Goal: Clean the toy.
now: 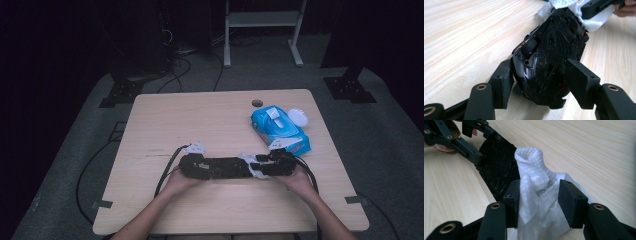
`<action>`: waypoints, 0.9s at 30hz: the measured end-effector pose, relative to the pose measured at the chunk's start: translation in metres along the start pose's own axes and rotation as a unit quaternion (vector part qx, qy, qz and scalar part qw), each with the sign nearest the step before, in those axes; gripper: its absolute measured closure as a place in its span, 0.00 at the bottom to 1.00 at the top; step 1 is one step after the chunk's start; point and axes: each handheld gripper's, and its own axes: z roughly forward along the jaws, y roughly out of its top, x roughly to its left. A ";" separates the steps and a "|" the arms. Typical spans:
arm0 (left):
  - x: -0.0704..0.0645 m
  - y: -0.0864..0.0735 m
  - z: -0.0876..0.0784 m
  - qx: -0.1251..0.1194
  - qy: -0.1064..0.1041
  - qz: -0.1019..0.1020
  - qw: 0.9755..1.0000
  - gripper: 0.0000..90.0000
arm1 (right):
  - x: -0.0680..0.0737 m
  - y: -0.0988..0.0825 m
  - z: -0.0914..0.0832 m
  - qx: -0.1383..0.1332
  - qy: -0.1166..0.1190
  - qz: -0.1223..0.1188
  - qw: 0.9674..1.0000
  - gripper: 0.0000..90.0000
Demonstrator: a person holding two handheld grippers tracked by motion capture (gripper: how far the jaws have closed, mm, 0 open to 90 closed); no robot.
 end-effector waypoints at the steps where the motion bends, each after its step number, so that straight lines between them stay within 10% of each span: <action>1: -0.002 0.000 0.000 0.004 0.005 0.011 1.000 0.44 | -0.001 0.000 0.001 0.002 0.005 0.000 1.000 0.56; 12: -0.013 -0.001 -0.001 0.000 0.037 0.070 0.997 0.45 | -0.006 0.003 0.008 0.010 0.041 0.014 0.999 0.57; 20: -0.028 -0.004 -0.001 -0.005 0.078 0.128 0.989 0.46 | 0.014 -0.002 0.002 -0.010 -0.012 -0.054 0.998 0.60; 27: -0.033 -0.006 -0.002 -0.006 0.090 0.147 0.985 0.46 | 0.032 -0.010 0.000 -0.030 -0.065 -0.111 0.991 0.65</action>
